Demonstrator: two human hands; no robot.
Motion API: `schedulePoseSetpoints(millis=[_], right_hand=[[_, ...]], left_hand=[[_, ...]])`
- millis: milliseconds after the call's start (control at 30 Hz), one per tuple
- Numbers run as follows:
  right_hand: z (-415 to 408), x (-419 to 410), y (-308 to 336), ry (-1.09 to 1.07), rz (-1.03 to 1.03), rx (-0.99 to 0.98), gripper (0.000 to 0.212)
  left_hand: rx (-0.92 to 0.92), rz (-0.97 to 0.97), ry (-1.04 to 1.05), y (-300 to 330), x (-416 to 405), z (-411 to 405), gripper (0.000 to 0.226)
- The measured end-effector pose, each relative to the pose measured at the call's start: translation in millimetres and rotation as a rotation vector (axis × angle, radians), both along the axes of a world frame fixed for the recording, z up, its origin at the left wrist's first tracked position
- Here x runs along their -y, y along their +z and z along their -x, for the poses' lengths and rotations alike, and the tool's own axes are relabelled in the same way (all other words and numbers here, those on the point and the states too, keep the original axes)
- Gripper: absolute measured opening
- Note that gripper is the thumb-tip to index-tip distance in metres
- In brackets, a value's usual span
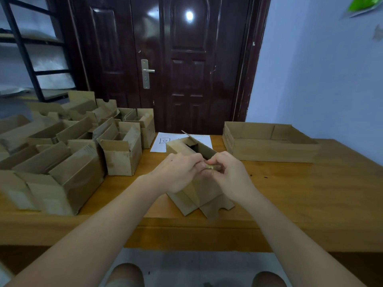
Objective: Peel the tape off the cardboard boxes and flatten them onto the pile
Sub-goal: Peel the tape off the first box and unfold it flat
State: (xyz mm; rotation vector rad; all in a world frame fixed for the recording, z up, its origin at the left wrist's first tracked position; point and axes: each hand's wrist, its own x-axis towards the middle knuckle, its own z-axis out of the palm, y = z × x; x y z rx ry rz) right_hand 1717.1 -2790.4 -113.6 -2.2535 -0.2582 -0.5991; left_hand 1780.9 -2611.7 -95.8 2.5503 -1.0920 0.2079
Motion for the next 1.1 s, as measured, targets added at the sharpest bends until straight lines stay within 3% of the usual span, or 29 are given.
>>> schedulePoseSetpoints(millis=[133,300,467,567,733,933,1000,1100], right_hand=[[0.8,-0.1,-6.0,0.012,0.005,0.001,0.009],[2.4,0.6,-8.5,0.027,-0.111,-0.082,0.017],[3.1,-2.3,-5.9,0.011,-0.294,-0.103,0.016],[5.8,-6.6,-3.7,0.044,-0.464,-0.077,0.025],[8.2,-8.7,-11.4,0.005,-0.127,-0.002,0.015],[5.1,0.8,1.2,0.028,-0.068,0.083,0.028],[3.2,1.0,8.1,0.017,-0.027,0.141,0.033],[-5.3,2.8,20.9,-0.034,0.051,0.263,0.024]], left_hand=[[-0.044,0.015,-0.070,1.9,-4.1,0.8,0.023],[-0.045,-0.059,-0.103,2.3,-6.9,-2.4,0.031],[0.221,-0.100,-0.042,-3.9,-1.4,-3.3,0.020],[0.321,-0.130,-0.043,-11.8,-2.6,-7.3,0.018],[0.244,0.050,0.042,-17.6,-1.9,-0.7,0.009],[0.193,0.091,0.069,-4.8,-0.1,-0.6,0.053],[0.265,0.107,0.060,3.5,3.8,-4.8,0.058],[0.416,0.099,0.018,14.0,10.0,-14.0,0.066]])
